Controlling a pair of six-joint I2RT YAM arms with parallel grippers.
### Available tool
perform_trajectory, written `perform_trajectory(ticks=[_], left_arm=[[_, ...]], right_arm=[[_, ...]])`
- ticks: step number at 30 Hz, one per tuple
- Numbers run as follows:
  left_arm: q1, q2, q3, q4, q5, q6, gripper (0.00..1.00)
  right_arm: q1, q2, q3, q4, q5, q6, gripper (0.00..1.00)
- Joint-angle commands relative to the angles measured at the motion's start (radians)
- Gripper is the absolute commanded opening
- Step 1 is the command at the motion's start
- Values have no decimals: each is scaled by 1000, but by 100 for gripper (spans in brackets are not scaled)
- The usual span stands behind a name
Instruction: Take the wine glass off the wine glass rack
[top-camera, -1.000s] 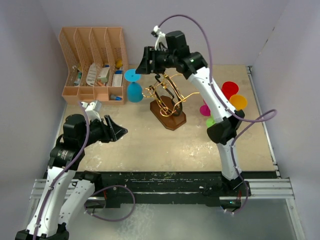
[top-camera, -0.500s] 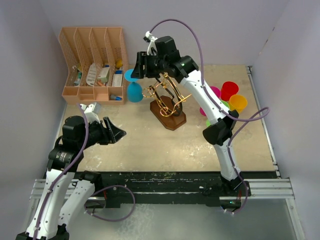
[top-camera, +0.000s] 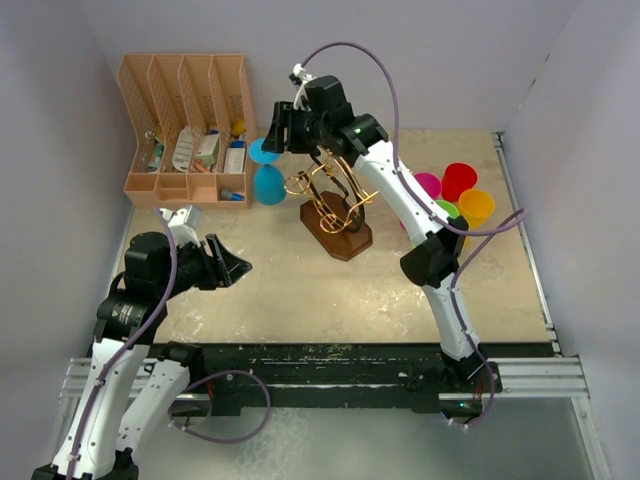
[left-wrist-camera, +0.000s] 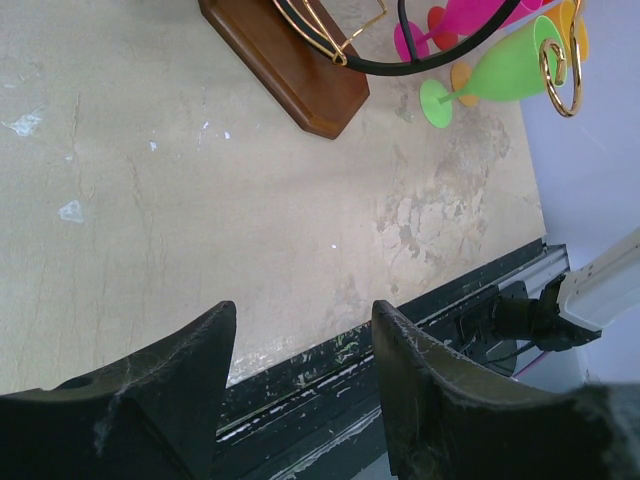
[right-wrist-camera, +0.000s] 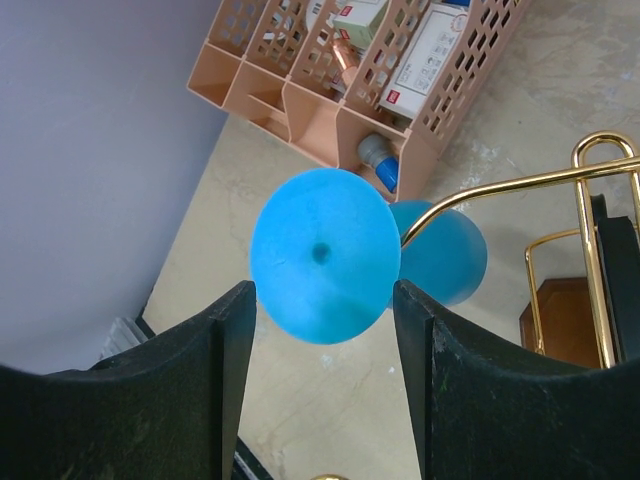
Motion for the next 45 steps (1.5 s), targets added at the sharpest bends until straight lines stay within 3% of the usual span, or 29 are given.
perform_trajectory(ticks=[1, 22, 35, 45], left_arm=[[6, -12, 38, 11, -8, 13, 60], [6, -7, 33, 19, -10, 13, 60], [6, -6, 32, 19, -11, 12, 60], [6, -12, 32, 16, -14, 10, 60]], right_arm=[[4, -4, 21, 64, 1, 28, 59], [1, 7, -22, 132, -73, 52, 57], [-3, -6, -39, 84, 2, 36, 56], [-2, -24, -92, 180, -109, 59, 55]])
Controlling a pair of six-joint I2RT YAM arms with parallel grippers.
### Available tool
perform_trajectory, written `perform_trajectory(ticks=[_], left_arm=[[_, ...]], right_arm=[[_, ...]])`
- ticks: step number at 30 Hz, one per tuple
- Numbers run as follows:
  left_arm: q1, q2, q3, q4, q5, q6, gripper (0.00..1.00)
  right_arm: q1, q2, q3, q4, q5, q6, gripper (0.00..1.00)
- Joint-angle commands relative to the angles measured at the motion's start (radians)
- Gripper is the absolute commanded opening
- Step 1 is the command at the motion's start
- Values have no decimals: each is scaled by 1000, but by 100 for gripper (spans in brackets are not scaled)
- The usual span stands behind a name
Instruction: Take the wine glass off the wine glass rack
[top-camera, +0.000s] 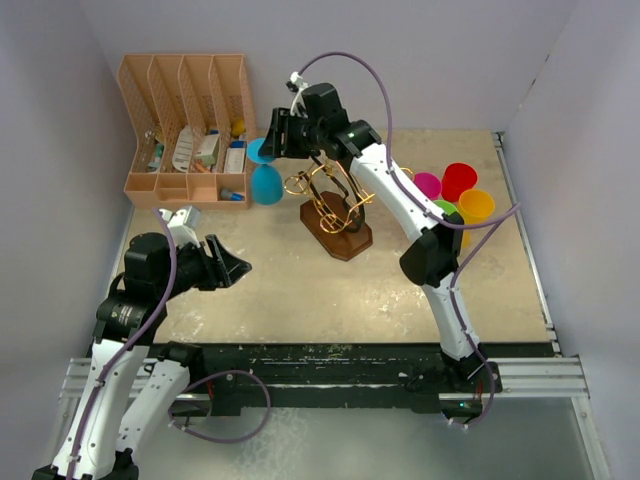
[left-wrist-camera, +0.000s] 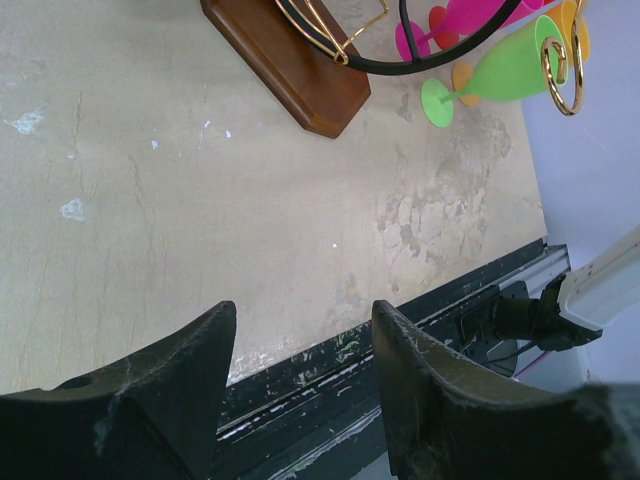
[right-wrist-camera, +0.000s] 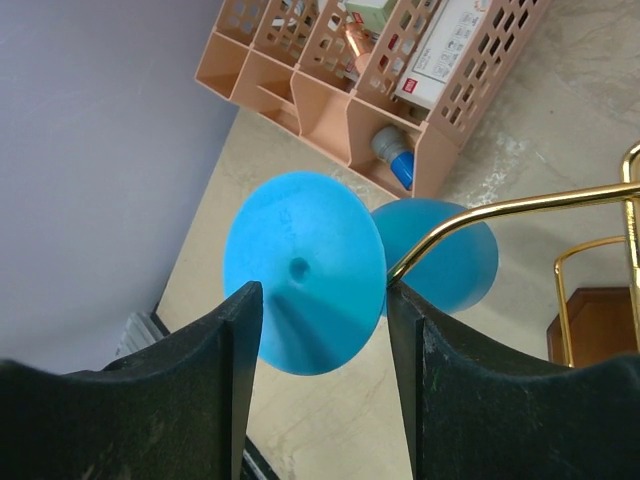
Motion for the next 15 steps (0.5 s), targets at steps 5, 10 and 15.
perform_trajectory(ticks=[5, 10, 15], left_arm=[[6, -7, 32, 22, -11, 11, 60], [6, -5, 28, 30, -11, 11, 60], [6, -2, 28, 30, -9, 11, 60]], right_arm=[[1, -64, -27, 109, -73, 27, 54], [1, -92, -43, 106, -72, 27, 53], [1, -120, -76, 123, -83, 38, 45]])
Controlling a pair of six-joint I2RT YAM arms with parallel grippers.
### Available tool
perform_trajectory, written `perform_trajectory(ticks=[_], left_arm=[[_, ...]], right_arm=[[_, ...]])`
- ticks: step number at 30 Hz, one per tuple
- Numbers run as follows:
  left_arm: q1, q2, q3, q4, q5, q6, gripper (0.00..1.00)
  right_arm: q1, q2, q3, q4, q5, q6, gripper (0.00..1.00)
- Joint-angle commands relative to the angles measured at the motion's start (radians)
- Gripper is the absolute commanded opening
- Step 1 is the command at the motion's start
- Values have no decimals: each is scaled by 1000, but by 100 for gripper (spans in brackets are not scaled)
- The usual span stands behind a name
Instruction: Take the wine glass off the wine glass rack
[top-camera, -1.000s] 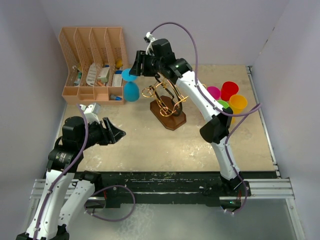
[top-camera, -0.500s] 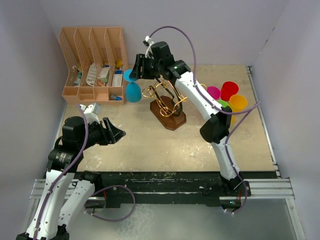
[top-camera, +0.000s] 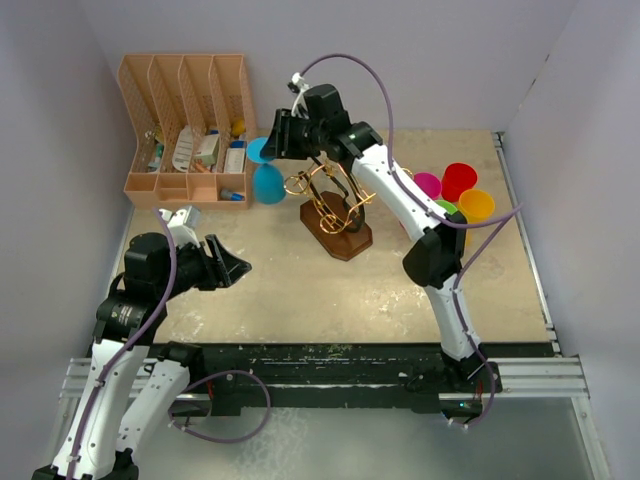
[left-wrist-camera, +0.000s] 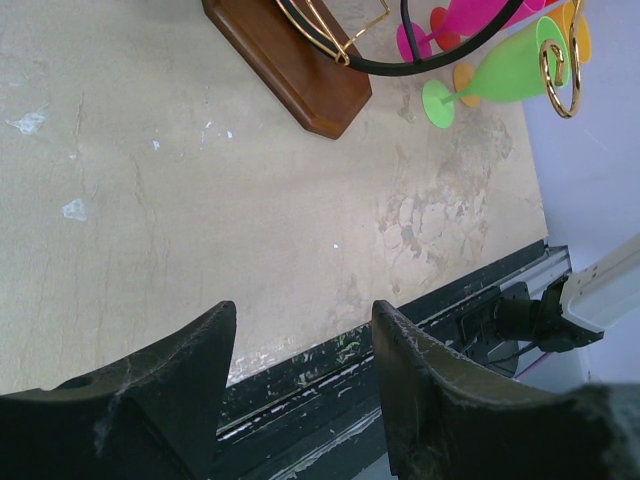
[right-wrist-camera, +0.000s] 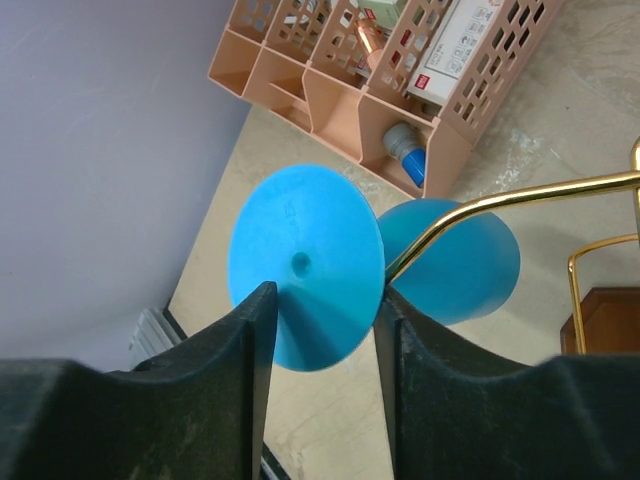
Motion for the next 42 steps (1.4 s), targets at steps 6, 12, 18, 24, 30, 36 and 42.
perform_trajectory(ticks=[6, 12, 18, 24, 30, 36, 42], left_arm=[[6, -7, 29, 28, -8, 7, 60], [6, -6, 27, 28, -7, 7, 60], [6, -5, 27, 28, -7, 6, 60], [6, -2, 28, 28, -8, 8, 60], [6, -3, 28, 27, -10, 9, 60], [6, 1, 30, 26, -11, 11, 60], [6, 0, 30, 27, -14, 10, 60]], right_arm=[[3, -112, -35, 86, -46, 28, 19], [-3, -136, -73, 113, -50, 37, 14], [-19, -178, -148, 203, -57, 76, 8], [-34, -168, -173, 268, -91, 119, 0], [-42, -193, -251, 381, -79, 170, 0], [-63, -187, -246, 450, -87, 198, 0], [-75, -183, -215, 480, -99, 194, 0]])
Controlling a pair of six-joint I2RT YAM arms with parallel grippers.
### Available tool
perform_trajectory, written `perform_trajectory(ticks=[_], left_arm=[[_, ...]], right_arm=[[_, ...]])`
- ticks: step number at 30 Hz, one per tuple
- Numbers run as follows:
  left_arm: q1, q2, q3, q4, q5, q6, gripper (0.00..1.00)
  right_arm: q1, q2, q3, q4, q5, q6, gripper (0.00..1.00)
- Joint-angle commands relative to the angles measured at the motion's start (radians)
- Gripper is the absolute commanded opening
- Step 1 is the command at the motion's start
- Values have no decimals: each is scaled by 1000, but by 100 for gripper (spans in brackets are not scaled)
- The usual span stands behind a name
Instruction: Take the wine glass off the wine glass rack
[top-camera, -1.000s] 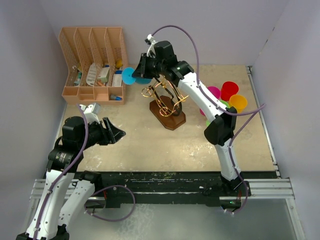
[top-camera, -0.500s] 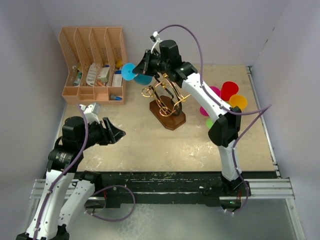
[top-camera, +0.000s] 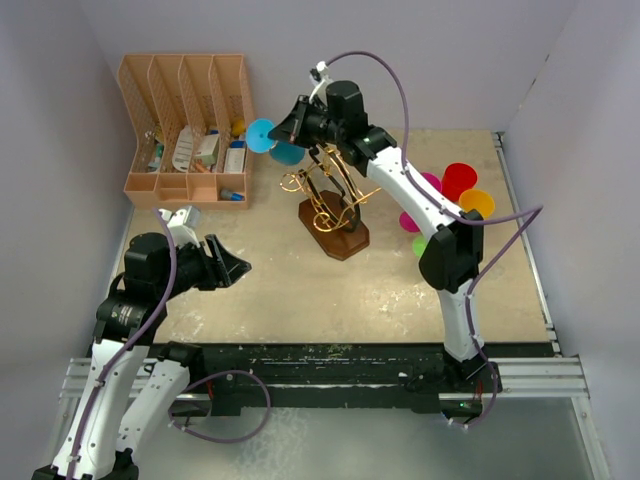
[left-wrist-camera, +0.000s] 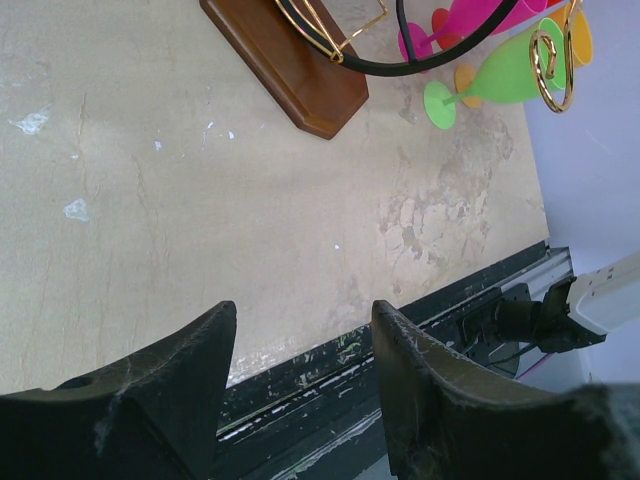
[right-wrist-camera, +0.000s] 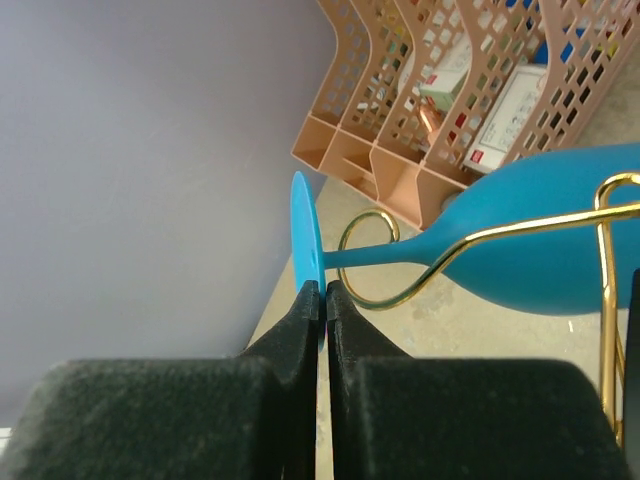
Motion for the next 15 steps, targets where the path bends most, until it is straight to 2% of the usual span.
perform_trajectory(ticks=[1, 9, 15], left_arm=[[6, 0, 29, 27, -9, 9, 60], [6, 0, 28, 30, -11, 9, 60], [6, -3, 27, 32, -14, 7, 60]], right_arm=[[-13, -57, 53, 137, -22, 13, 0], [-28, -77, 56, 206, -56, -27, 0], [-28, -146, 54, 220, -37, -178, 0]])
